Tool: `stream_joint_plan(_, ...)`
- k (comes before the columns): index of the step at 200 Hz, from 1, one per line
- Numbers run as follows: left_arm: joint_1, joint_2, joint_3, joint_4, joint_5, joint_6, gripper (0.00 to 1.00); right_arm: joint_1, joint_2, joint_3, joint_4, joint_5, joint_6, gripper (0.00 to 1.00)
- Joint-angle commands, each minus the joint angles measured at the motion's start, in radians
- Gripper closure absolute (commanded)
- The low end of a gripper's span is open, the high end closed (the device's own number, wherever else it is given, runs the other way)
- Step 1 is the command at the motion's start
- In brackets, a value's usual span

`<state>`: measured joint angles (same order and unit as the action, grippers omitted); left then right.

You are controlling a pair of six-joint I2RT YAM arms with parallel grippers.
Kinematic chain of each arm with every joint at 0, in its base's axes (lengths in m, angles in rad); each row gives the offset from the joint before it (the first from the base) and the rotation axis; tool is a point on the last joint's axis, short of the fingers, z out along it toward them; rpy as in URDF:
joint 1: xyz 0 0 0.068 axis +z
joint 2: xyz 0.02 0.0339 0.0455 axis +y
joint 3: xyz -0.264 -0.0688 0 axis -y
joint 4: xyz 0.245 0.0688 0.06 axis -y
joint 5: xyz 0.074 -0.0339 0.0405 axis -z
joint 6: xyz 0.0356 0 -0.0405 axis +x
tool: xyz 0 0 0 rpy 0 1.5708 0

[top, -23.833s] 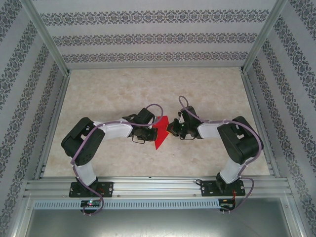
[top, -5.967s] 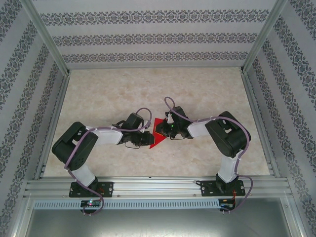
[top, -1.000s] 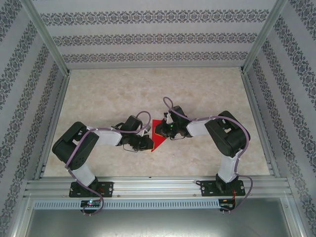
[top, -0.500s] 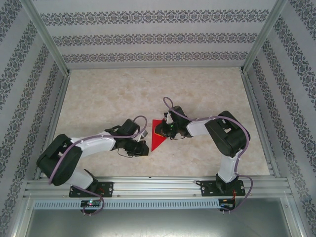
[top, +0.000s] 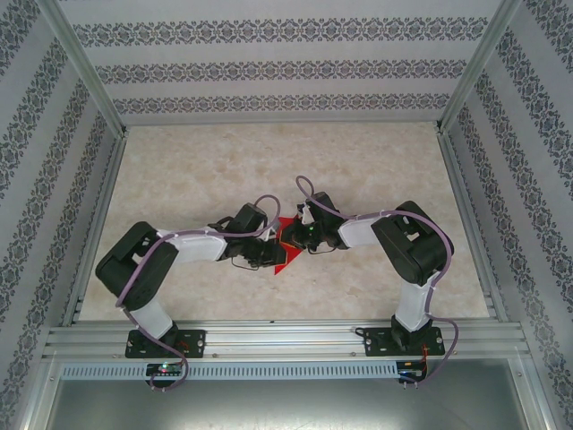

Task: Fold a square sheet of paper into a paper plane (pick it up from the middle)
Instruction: Fourth fold the wing at the center of the table.

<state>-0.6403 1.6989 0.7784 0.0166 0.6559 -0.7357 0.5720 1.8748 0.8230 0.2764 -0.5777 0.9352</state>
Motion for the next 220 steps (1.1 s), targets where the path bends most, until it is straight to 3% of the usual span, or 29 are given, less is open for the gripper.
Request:
stream_joint_plan(1,-0.002,0.045,-0.023,0.034,0.019,-0.033,0.89,0.0,0.05,-0.025,-0.103,0.09,-0.035,0.88)
stream_joint_plan(73,-0.015,0.01,-0.116,-0.145,0.056,0.038,0.89,-0.002,0.055,-0.023,-0.106,0.094,-0.033,0.88)
stream_joint_plan(150,-0.016,-0.169,-0.247,-0.103,0.052,-0.03,0.88,0.008,0.057,-0.029,-0.096,0.105,-0.01,0.88)
stream_joint_plan(190,-0.003,-0.403,-0.216,-0.227,-0.16,-0.041,0.86,0.032,0.028,-0.07,-0.061,0.166,0.088,0.88)
stream_joint_plan(220,0.014,-0.435,-0.183,-0.2,-0.164,-0.05,0.85,0.098,-0.006,-0.099,-0.046,0.273,0.199,0.88)
